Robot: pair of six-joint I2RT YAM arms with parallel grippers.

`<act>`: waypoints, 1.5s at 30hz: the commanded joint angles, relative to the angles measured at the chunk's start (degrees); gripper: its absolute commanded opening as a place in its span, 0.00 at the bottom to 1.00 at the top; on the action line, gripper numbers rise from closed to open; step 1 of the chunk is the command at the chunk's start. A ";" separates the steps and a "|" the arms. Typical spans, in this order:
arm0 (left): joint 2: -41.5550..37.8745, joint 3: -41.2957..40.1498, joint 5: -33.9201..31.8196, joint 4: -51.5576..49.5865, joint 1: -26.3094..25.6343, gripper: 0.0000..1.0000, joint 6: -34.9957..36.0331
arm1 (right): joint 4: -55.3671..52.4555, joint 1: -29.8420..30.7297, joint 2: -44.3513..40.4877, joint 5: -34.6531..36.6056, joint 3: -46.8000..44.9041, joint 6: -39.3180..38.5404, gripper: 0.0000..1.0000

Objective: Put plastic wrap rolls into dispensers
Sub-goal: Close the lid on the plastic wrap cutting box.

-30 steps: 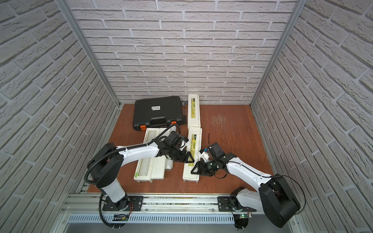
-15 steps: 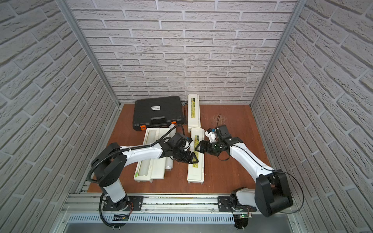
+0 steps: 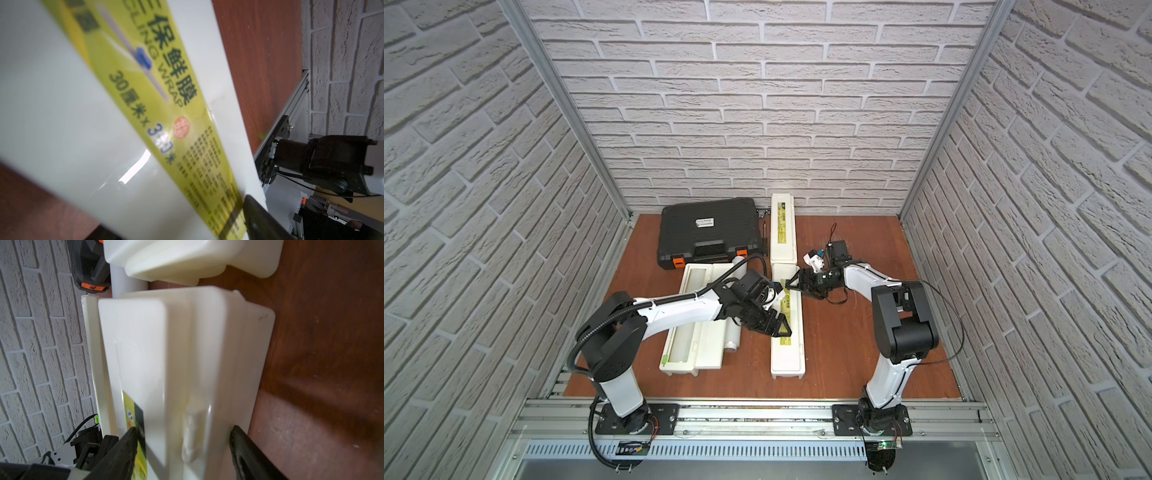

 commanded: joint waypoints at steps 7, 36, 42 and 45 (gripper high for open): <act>4.25 9.02 -3.19 -5.10 12.41 0.86 4.41 | -4.15 0.97 6.44 2.08 -1.45 -3.64 0.58; 24.15 6.08 1.92 0.00 16.03 0.64 -2.37 | -3.73 3.48 14.47 0.85 7.11 0.35 0.58; 26.24 7.08 0.45 -3.71 16.89 0.58 -4.11 | -4.23 4.63 12.62 2.21 6.65 1.12 0.51; 23.81 7.72 0.45 -2.63 16.73 0.59 -3.86 | -4.19 4.76 10.78 4.07 6.08 1.72 0.52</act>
